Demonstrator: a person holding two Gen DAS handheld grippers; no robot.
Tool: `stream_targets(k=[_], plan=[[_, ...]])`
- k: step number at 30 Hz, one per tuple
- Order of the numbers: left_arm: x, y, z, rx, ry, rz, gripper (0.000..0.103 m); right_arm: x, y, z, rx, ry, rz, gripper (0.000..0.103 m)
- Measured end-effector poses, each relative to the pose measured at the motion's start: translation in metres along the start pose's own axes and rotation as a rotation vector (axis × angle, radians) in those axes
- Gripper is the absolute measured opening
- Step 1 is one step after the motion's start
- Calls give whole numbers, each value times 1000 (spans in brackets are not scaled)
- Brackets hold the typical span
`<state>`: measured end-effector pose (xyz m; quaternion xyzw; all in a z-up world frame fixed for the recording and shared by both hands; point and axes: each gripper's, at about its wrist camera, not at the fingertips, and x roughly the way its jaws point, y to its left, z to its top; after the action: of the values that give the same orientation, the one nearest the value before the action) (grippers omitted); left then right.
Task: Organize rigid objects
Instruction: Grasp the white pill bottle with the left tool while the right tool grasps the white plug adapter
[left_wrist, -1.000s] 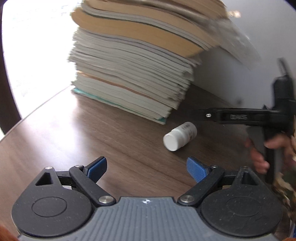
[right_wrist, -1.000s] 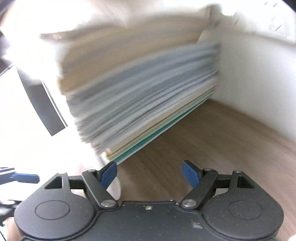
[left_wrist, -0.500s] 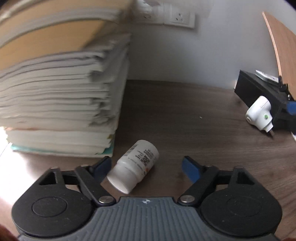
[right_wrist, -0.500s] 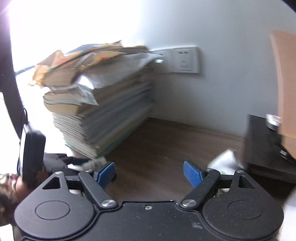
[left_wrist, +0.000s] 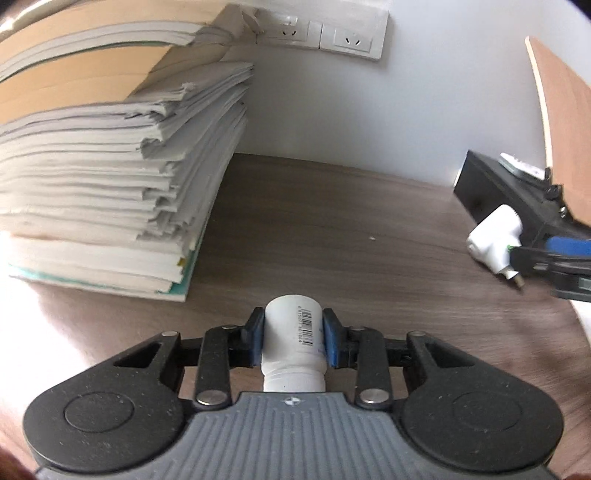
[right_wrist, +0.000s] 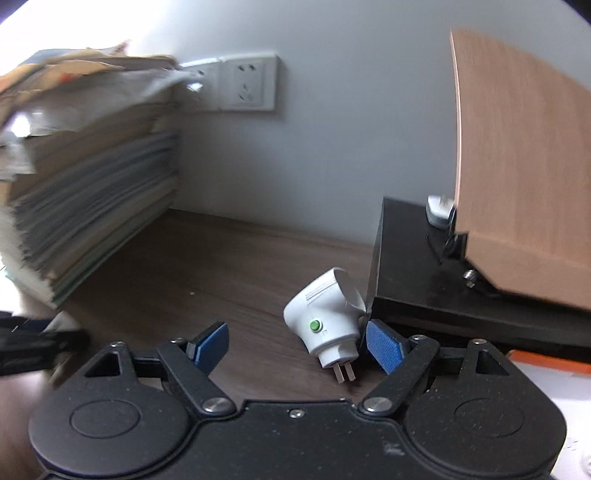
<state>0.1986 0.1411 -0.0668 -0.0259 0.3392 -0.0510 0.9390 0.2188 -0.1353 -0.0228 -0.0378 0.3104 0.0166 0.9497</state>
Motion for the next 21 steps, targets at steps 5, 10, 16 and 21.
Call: stream_targets(k=[5,10,16,21], plan=[[-9,-4,-1,-36,-3,-29,33,36,-8,-3,185,98,19,102],[-16,-1,-8,-51,1,-42,33,47,7,-5,185,52,47,102],[-18,11,-12,-74,10,-33,33,43,29,3,116,-6,-88,102],[-17,17,-12,-83,8,-38,33,69,30,5,153,38,-194,102]])
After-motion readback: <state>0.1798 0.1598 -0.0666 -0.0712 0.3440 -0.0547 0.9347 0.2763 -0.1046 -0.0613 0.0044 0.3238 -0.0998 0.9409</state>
